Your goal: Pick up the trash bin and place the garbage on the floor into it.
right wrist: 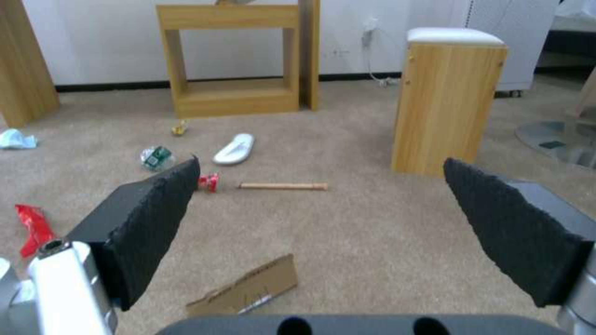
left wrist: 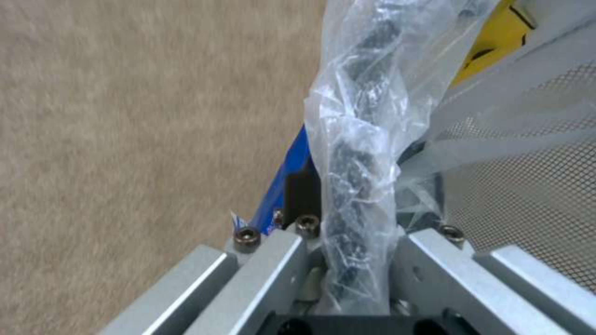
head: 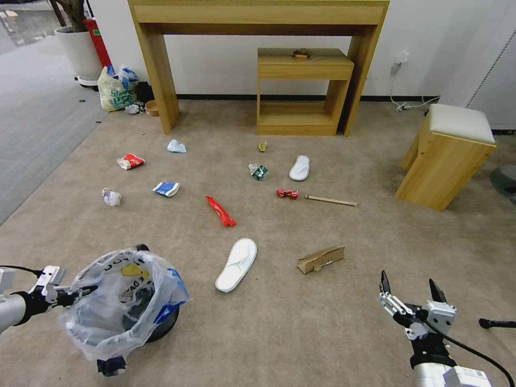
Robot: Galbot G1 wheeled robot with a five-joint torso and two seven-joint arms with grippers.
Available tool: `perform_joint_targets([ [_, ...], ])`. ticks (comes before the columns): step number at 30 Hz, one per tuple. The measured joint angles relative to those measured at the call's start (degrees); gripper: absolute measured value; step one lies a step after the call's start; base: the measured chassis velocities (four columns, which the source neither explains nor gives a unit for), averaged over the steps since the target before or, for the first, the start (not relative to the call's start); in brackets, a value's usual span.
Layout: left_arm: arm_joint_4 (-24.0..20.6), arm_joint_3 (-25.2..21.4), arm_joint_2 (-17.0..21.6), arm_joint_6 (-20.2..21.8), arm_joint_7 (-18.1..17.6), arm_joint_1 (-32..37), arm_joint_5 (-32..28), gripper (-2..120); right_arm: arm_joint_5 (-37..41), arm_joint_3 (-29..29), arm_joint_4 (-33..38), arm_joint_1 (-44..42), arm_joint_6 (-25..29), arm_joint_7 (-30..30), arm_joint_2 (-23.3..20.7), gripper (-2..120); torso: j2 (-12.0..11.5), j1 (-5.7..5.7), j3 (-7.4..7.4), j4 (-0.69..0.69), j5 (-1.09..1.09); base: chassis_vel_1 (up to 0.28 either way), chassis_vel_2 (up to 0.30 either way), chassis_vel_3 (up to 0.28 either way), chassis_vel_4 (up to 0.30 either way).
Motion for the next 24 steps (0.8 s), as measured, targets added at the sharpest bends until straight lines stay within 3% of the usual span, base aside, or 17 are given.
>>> perform_joint_targets([
  [3, -6.34, -3.02, -3.99, -0.02, -6.31, 2.78, -1.45, 0, 0.34, 0.03, 0.44, 0.75, -1.25, 0.31, -0.35, 100, 0.0, 0.0, 0.0, -0.01, 0.01, 0.0, 0.0, 0.0, 0.0],
  [4, -6.34, -3.02, -3.99, -0.02, -6.31, 2.78, -1.45, 0, 0.34, 0.03, 0.44, 0.75, -1.25, 0.31, -0.35, 100, 0.0, 0.0, 0.0, -0.01, 0.01, 0.0, 0.0, 0.0, 0.0],
  [7, -11.58, -5.14, -9.24, -0.02, -11.88, 6.52, -0.77, 0, 0.52, 0.0, 0.67, 1.46, -2.23, 0.46, -0.59, 100, 0.0, 0.0, 0.0, 0.01, 0.01, 0.0, 0.0, 0.0, 0.0],
  [8, -11.58, -5.14, -9.24, -0.02, -11.88, 6.52, -0.77, 0, 0.52, 0.0, 0.67, 1.46, -2.23, 0.46, -0.59, 100, 0.0, 0.0, 0.0, 0.01, 0.01, 0.0, 0.0, 0.0, 0.0],
  [12, -19.6, -5.47, -16.76, 0.0, -19.36, 12.78, -0.16, 0, 0.71, -0.38, 0.65, 2.71, -3.58, 0.55, -1.15, 100, 0.01, 0.0, 0.0, 0.02, 0.02, 0.0, 0.0, 0.0, 0.0],
  [16, -24.17, -4.11, -20.87, 0.01, -22.24, 14.44, -0.08, 0, 0.78, -0.73, 0.64, 3.49, -4.66, 0.56, -1.35, 100, 0.01, 0.0, -0.01, 0.01, 0.01, 0.0, 0.0, 0.0, 0.0],
  [24, -29.3, -1.58, -25.35, -0.03, -28.22, 16.61, -0.32, 0, 0.84, -0.91, 1.4, 4.13, -6.89, -0.57, -1.97, 100, 0.01, 0.0, 0.0, -0.01, 0.01, 0.0, 0.0, 0.0, 0.0],
])
